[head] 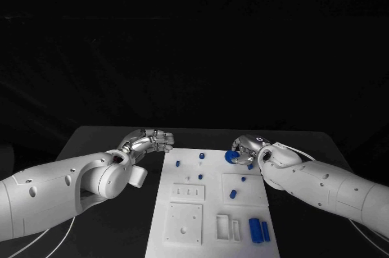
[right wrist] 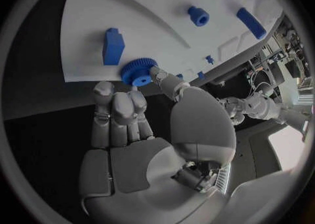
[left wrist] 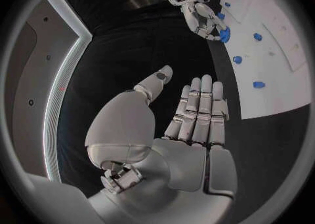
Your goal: Assemble the parts on the task board
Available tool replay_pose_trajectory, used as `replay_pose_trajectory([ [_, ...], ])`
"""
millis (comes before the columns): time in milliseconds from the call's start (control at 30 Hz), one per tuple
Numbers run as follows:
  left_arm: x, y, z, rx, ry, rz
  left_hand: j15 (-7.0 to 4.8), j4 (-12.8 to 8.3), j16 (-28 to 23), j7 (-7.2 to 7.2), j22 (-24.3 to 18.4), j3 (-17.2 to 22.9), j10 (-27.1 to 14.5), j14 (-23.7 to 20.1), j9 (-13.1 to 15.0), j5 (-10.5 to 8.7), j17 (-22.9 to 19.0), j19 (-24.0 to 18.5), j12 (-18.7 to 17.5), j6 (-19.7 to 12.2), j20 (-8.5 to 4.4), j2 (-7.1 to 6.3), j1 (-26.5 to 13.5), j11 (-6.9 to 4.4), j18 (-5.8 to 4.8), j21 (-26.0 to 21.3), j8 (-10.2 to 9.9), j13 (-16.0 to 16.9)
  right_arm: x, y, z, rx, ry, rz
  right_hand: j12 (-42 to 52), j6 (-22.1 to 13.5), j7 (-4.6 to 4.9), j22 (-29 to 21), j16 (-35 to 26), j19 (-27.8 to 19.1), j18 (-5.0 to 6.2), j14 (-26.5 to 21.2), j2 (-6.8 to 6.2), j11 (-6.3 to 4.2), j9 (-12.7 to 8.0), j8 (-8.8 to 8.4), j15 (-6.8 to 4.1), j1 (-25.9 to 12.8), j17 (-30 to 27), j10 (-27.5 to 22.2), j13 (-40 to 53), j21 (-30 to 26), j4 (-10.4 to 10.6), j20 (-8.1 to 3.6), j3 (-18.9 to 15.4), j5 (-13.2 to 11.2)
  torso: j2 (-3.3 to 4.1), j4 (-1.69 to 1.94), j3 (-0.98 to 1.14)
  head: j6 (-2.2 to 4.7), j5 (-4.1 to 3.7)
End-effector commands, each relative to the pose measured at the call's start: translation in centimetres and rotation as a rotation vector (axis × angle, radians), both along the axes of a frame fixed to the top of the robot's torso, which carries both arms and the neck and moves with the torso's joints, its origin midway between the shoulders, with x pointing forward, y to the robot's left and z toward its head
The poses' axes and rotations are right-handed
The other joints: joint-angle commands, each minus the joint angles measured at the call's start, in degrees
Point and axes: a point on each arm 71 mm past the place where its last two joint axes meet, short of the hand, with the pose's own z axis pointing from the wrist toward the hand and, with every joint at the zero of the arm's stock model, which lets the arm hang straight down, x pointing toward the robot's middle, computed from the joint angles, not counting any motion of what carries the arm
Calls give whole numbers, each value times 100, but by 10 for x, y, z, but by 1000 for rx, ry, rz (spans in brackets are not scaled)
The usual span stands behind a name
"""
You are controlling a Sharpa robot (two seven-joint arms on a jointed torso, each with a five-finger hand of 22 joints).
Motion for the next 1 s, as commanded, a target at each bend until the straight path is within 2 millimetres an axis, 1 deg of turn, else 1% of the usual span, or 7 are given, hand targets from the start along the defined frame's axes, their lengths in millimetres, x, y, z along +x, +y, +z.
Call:
replay_pose_trajectory([
  [33, -1, -3, 1, -3, -9, -21, 9, -22, -31, 44, 52, 9, -25, -51, 5, -23, -3, -33, -28, -15, 10, -5, -46, 3, 67, -36, -39, -8, -1, 2, -4, -15, 27, 5, 17, 15, 14, 120, -16, -16, 244, -13, 11, -2, 4, 25, -38, -61, 10, -2, 256, 31, 12, -43, -30, 12, 1, -2, 2, -21, 8],
  [200, -1, -3, 1, -3, -9, -22, 9, -23, -31, 43, 53, 9, -27, -52, 5, -24, -3, -33, -29, -16, 11, -6, -46, 2, 67, -36, -40, -8, 0, 2, -5, -26, 30, 5, 24, 24, 16, 119, -18, -19, 244, -12, 21, 0, 8, 31, -36, -69, 16, -1, 256, 36, 8, -46, -42, 22, -1, -7, 4, -33, 14],
  [367, -1, -3, 1, -3, -8, -21, 9, -24, -32, 42, 53, 10, -29, -52, 6, -25, -3, -34, -30, -17, 11, -7, -46, 2, 67, -37, -41, -8, 0, 0, -5, -46, 30, 6, 65, 184, 7, 114, -26, -31, 244, -7, 111, -7, 47, 118, -42, 55, 37, 18, 260, 47, -34, -65, 69, -56, -3, -16, 6, -57, 14],
  [467, -1, -3, 1, -2, -8, -21, 9, -24, -32, 41, 53, 10, -29, -52, 6, -26, -3, -34, -30, -17, 11, -7, -45, 1, 67, -37, -42, -9, 0, 1, -5, -55, 24, 10, 76, 253, -13, 112, -32, -40, 244, -4, 132, -27, 61, 153, -59, 161, 49, 22, 253, 53, -69, -70, 203, -60, -6, -19, 7, -68, 17],
  [667, 0, -3, 1, -1, -9, -21, 9, -24, -32, 40, 54, 12, -30, -53, 6, -27, -2, -35, -30, -18, 11, -6, -44, 1, 68, -37, -42, -9, -1, 5, -3, -86, -11, 29, 99, 433, -65, 116, -46, -59, 244, 2, 192, -74, 101, 242, -101, 324, 70, 39, 243, 74, -205, -69, 427, -60, -13, -10, 7, -79, 6],
  [867, -1, -2, 1, 0, -9, -18, 9, -25, -33, 39, 54, 14, -31, -53, 7, -28, -2, -35, -31, -17, 11, -4, -41, 0, 68, -38, -43, -9, -2, 7, -1, -116, -46, 41, 77, 644, -132, 114, -67, -72, 244, 9, 235, -135, 152, 345, -157, 353, 88, 28, 208, 98, -302, -57, 574, -66, -12, -7, 9, -80, 1],
  [1000, -1, -2, 1, 0, -9, -19, 9, -25, -33, 39, 55, 15, -32, -53, 7, -29, -2, -35, -31, -17, 11, -4, -40, -1, 68, -38, -43, -9, -3, 10, -1, -121, -63, 43, 85, 685, -147, 113, -71, -70, 244, 13, 209, -150, 164, 363, -171, 330, 95, 40, 203, 110, -314, -56, 595, -68, -8, -13, 6, -71, 0],
])
